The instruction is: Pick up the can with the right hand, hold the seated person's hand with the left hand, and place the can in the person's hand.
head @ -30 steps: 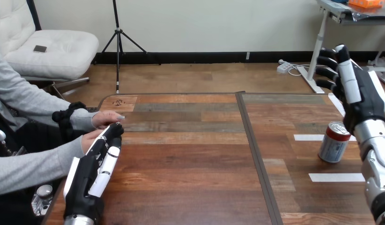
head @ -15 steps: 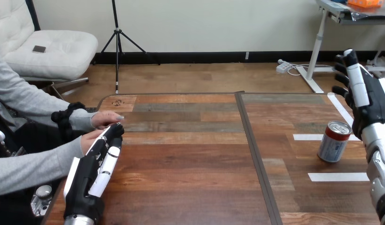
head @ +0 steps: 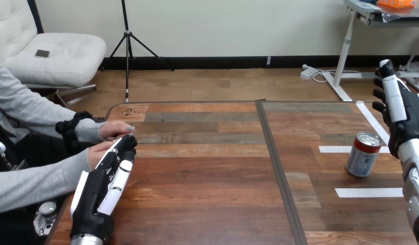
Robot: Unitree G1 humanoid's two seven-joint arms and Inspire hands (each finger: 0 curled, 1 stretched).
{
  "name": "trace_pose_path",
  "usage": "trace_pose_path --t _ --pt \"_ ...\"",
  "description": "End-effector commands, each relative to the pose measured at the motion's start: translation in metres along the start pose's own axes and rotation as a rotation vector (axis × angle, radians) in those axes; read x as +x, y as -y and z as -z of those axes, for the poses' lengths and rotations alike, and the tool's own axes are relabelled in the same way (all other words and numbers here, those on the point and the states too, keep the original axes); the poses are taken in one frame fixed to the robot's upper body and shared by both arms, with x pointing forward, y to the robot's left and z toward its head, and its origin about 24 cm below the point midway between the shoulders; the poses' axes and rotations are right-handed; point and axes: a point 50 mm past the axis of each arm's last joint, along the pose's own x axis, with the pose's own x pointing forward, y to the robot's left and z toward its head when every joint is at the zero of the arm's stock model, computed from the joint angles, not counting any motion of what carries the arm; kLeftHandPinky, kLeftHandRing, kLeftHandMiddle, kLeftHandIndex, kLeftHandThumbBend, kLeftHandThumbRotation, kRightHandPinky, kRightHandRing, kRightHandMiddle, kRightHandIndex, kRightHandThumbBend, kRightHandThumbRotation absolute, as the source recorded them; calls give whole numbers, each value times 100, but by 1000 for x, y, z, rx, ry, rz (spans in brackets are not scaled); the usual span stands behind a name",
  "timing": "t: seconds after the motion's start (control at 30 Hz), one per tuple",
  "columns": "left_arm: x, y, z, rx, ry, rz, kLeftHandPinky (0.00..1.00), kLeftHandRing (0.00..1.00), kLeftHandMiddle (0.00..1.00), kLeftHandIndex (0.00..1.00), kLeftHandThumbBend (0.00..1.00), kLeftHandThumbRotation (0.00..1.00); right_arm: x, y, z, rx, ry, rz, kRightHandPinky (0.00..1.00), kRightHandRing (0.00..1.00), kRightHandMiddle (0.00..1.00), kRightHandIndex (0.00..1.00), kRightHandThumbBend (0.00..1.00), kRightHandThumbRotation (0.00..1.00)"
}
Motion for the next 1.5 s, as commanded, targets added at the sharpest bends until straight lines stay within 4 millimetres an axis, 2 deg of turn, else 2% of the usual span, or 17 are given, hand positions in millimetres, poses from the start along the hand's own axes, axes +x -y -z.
trace_pose_path --t 0.0,0.3,0.7,1.0,1.07,1.47 --pt "18 -2 -16 20 72 6 92 91 89 87 35 70 11 1 -24 -3 48 8 93 97 96 94 93 93" --pt "17 -2 -15 23 67 11 92 91 88 87 35 69 9 2 -15 1 3 4 99 100 100 99 93 95" --pt "18 -2 -15 17 65 11 92 91 88 87 35 69 6 1 -6 -22 -45 11 100 100 100 98 92 89" --pt "18 -2 -16 19 64 12 92 90 88 87 36 69 3 0 2 -100 -84 23 95 100 100 98 96 78" --pt "18 -2 -15 18 64 11 92 90 88 87 36 69 3 0 4 -97 -92 20 96 100 100 99 98 72" --pt "18 -3 -15 14 62 6 92 90 88 86 39 69 -1 -5 14 -85 -138 14 99 100 100 100 100 56"
